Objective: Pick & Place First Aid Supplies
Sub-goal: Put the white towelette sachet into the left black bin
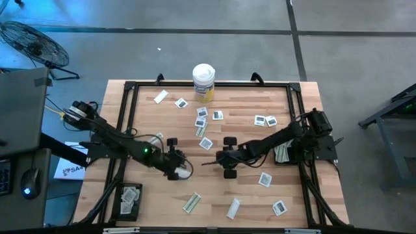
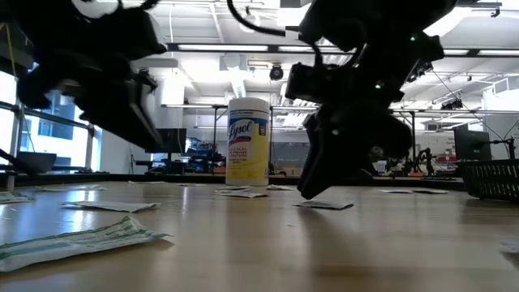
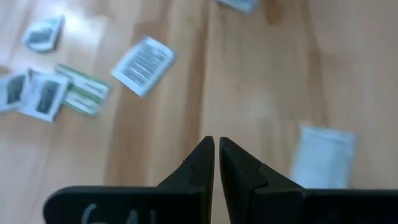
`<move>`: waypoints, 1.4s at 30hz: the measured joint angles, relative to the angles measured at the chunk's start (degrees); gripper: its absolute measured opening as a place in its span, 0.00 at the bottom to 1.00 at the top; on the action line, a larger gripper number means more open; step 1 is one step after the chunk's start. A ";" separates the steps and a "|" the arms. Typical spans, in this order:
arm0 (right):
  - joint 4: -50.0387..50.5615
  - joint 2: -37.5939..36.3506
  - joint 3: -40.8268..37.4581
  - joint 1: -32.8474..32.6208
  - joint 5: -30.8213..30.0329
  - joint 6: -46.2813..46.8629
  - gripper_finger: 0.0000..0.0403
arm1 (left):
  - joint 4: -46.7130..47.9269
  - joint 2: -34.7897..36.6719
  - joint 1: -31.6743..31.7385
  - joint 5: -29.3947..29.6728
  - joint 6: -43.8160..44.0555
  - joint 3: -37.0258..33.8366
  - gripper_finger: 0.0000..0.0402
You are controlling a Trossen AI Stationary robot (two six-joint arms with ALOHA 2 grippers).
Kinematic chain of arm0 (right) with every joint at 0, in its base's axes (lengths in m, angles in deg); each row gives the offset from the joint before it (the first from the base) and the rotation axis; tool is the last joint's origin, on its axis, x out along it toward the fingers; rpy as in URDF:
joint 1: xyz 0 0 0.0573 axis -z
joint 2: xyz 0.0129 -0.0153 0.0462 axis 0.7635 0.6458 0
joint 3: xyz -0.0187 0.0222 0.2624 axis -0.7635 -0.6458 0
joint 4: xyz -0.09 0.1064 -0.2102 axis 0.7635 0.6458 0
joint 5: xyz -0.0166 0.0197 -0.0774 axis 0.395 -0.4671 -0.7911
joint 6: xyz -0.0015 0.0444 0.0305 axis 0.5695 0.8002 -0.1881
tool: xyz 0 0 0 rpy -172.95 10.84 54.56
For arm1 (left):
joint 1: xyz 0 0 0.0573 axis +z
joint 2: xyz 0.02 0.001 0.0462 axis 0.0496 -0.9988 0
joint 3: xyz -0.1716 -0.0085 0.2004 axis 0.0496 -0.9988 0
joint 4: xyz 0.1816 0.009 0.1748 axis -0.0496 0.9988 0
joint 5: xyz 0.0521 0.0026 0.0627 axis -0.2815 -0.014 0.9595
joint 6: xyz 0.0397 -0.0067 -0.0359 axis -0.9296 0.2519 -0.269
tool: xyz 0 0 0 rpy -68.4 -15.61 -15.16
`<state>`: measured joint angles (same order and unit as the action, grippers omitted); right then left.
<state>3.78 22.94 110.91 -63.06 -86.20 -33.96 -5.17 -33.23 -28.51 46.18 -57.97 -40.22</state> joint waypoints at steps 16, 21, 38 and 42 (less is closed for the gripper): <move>5.66 -4.02 0.07 -0.10 5.48 2.79 0.35 | -12.26 3.78 15.67 -1.43 -11.98 -1.43 0.05; 4.28 -1.09 -0.12 -2.12 2.06 3.69 0.35 | -12.06 3.74 17.88 -0.93 -9.67 -1.42 0.05; 4.41 -0.70 0.04 7.32 -1.83 -3.46 0.35 | -15.13 3.74 20.04 -2.09 -8.97 -1.48 0.05; 6.57 -3.48 0.01 6.27 -1.93 -0.12 0.35 | -17.58 3.74 20.06 -2.37 -8.99 -3.15 0.05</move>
<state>10.35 19.45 110.92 -56.79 -88.13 -34.08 -22.75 -29.50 -8.45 43.80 -66.96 -43.37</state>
